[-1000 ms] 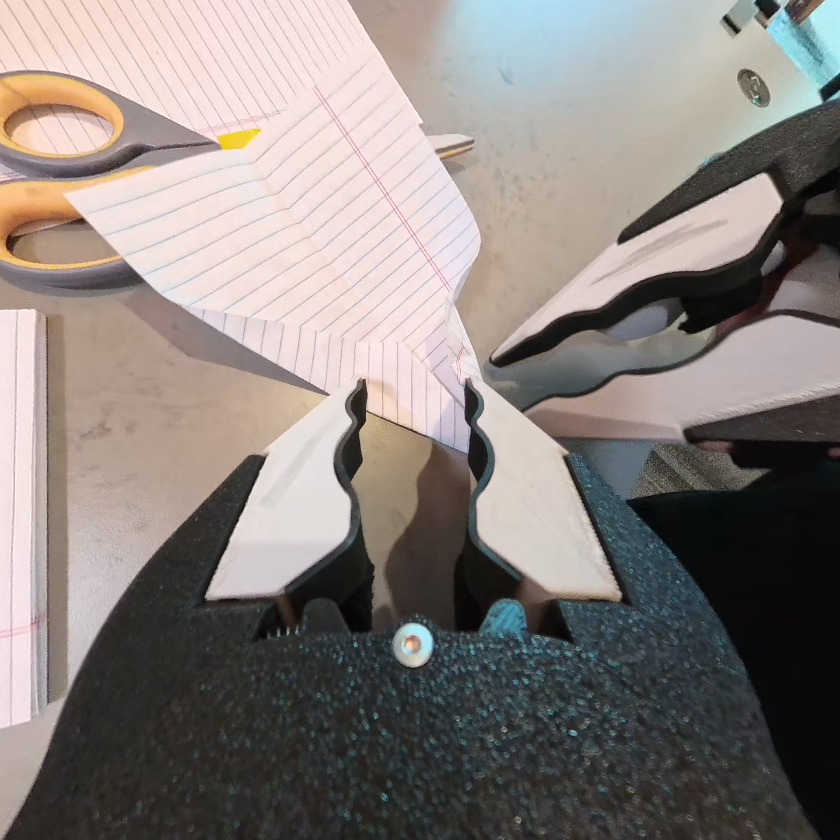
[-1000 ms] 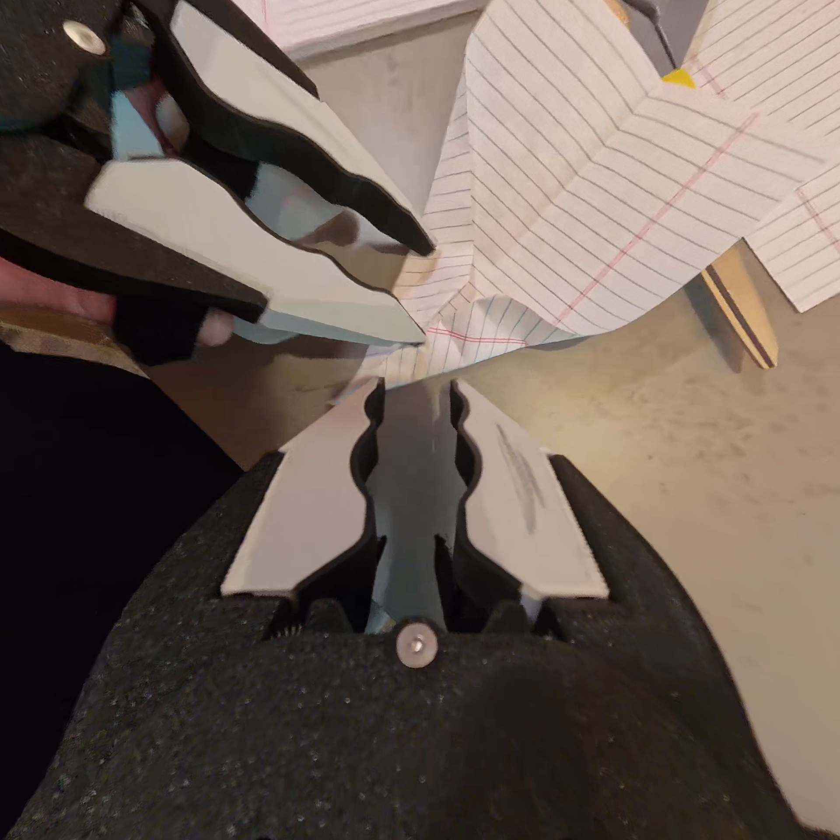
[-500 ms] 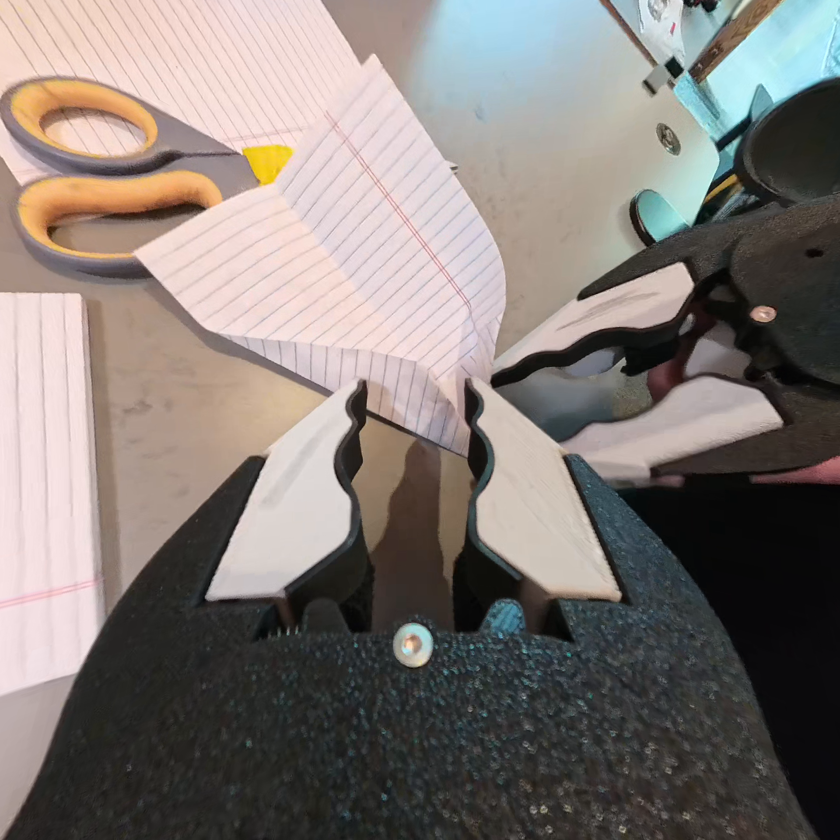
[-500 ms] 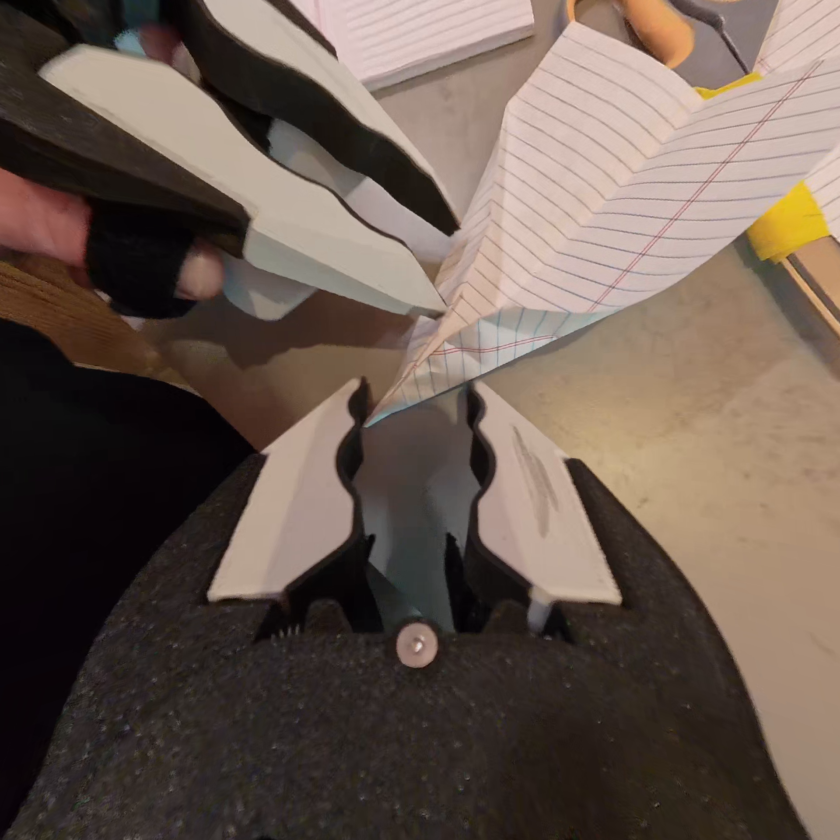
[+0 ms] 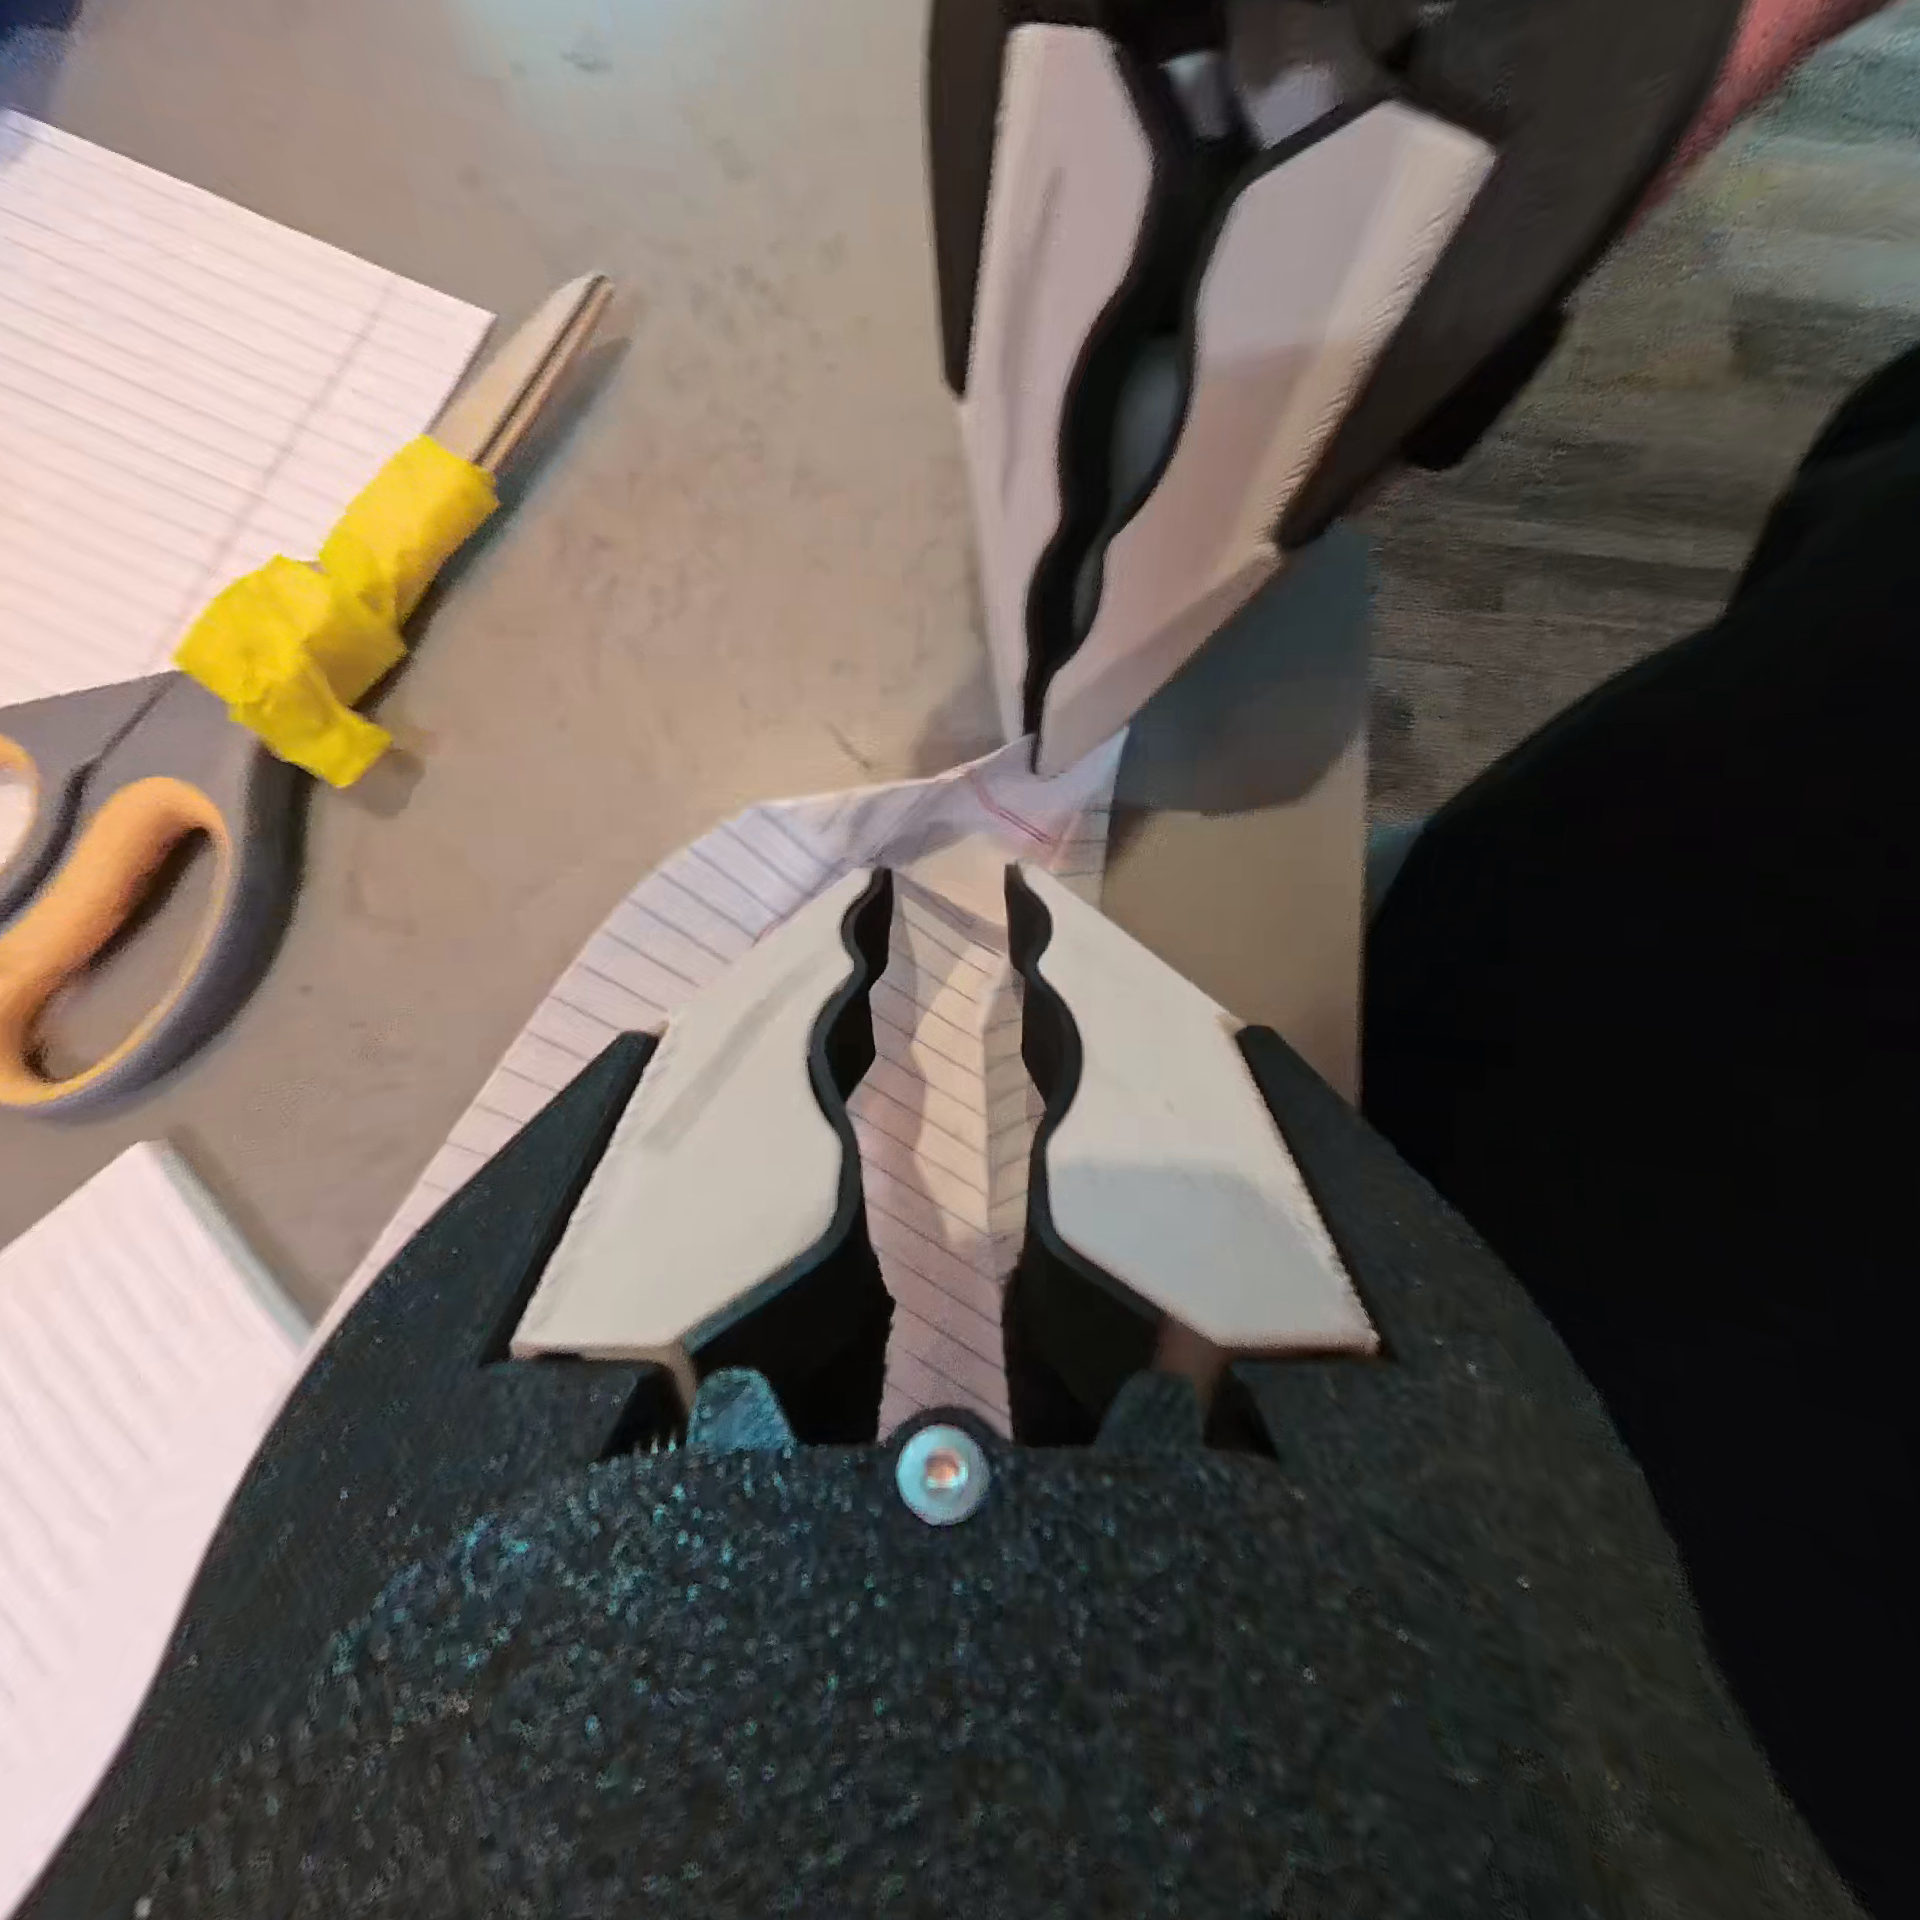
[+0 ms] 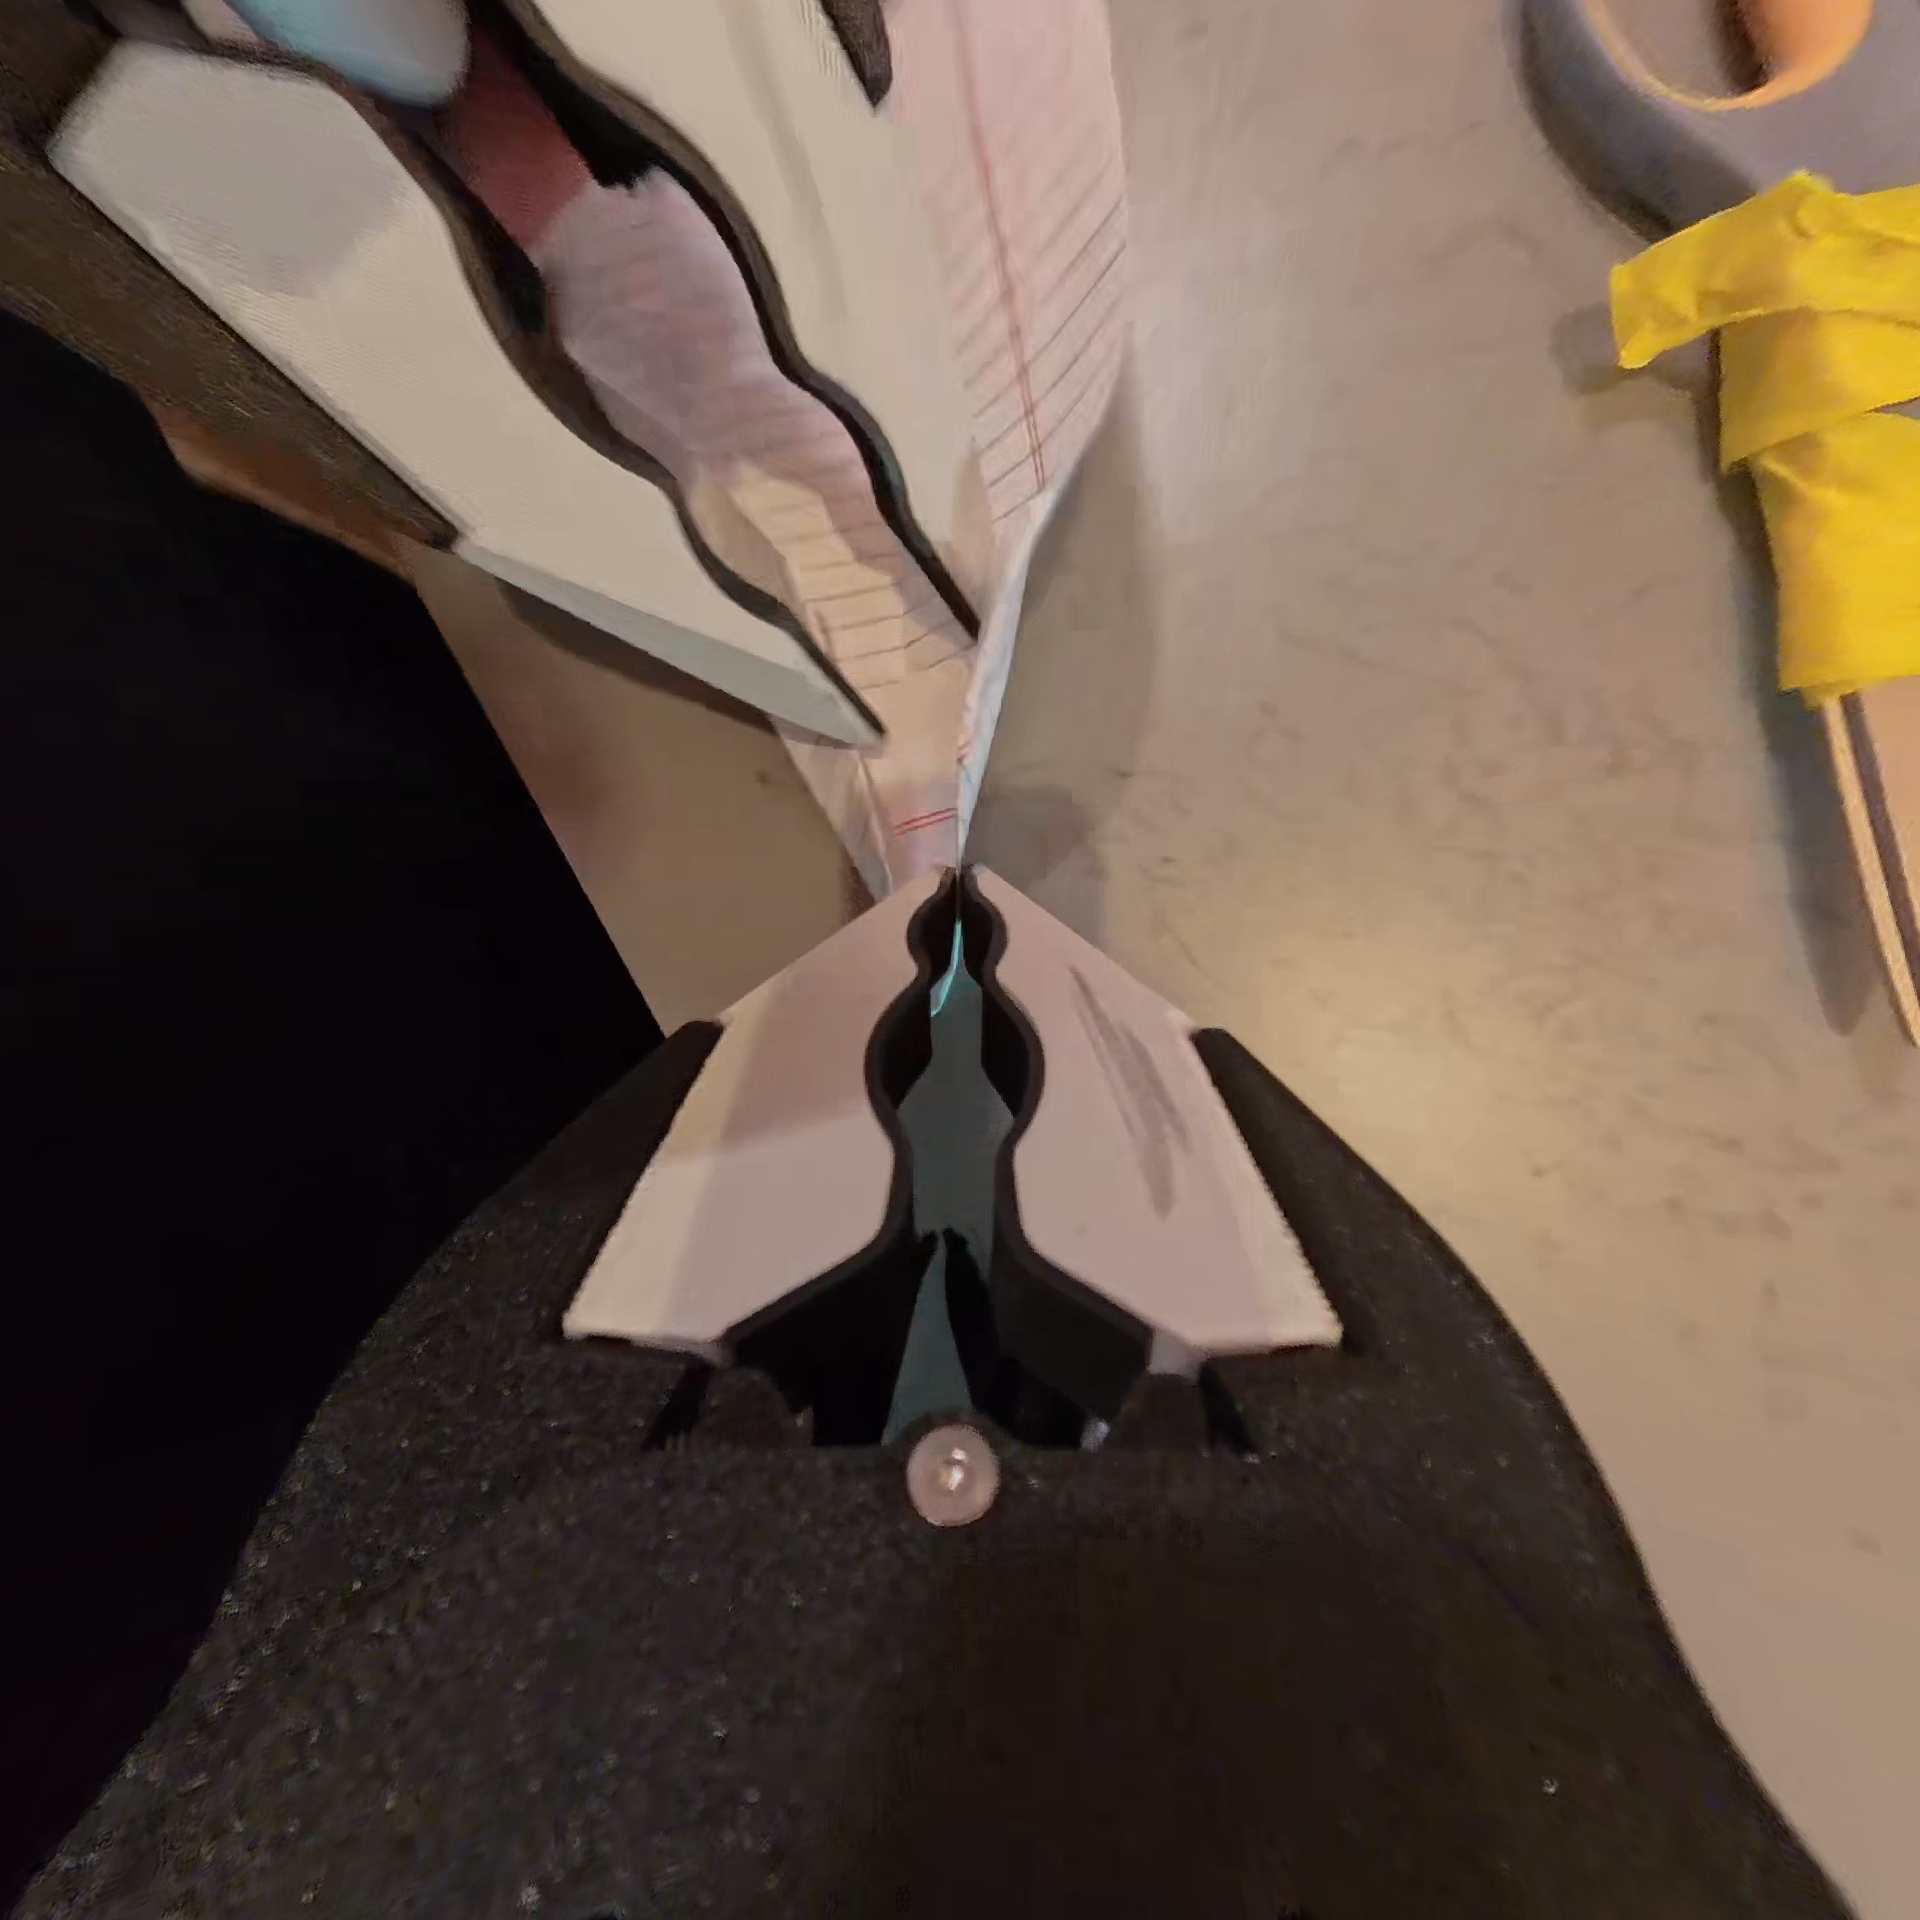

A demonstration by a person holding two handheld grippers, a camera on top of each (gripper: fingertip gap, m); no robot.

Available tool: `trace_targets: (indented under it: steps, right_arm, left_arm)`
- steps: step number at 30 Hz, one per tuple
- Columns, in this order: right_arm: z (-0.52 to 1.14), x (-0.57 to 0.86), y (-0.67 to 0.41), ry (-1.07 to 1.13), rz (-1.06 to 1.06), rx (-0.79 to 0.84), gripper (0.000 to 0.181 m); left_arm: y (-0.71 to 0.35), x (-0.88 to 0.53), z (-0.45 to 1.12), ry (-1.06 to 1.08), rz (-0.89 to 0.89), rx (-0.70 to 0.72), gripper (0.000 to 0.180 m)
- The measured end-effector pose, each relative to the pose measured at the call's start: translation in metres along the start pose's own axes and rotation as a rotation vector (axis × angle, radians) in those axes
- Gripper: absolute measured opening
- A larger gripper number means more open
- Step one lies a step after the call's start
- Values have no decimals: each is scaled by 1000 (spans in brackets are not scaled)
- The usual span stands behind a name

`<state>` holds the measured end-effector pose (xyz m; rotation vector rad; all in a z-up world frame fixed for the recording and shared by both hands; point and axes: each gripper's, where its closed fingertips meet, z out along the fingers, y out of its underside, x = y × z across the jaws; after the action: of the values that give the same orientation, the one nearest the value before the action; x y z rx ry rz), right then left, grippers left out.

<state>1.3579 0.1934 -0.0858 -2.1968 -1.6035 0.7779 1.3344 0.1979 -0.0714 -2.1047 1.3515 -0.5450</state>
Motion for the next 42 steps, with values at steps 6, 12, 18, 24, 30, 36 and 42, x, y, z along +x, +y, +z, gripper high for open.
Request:
trace_targets:
  steps: [6, 12, 18, 24, 30, 36, 42]
  right_arm:
    - [4, 7, -4, -15, -92, -47, 0]
    - [-2, 9, -10, 29, -65, 42, 16]
    - [-4, 9, -6, 110, 6, 147, 8]
    - [-6, 11, -4, 217, -8, 220, 0]
    - [-3, 15, -2, 372, -177, 193, 0]
    - [-2, 15, -1, 503, -368, 171, 0]
    - [-6, 10, -5, 472, -318, 226, 4]
  left_arm:
    - [8, 14, 11, -22, 15, -22, 22]
    - [8, 7, 16, -73, -58, 10, 20]
    - [7, 6, 15, -63, -103, 39, 18]
    - [7, 5, 15, -58, -120, 52, 16]
    - [7, 4, 15, -46, -132, 57, 12]
    - [7, 4, 15, -64, -111, 57, 11]
    - [7, 4, 15, -64, -112, 58, 11]
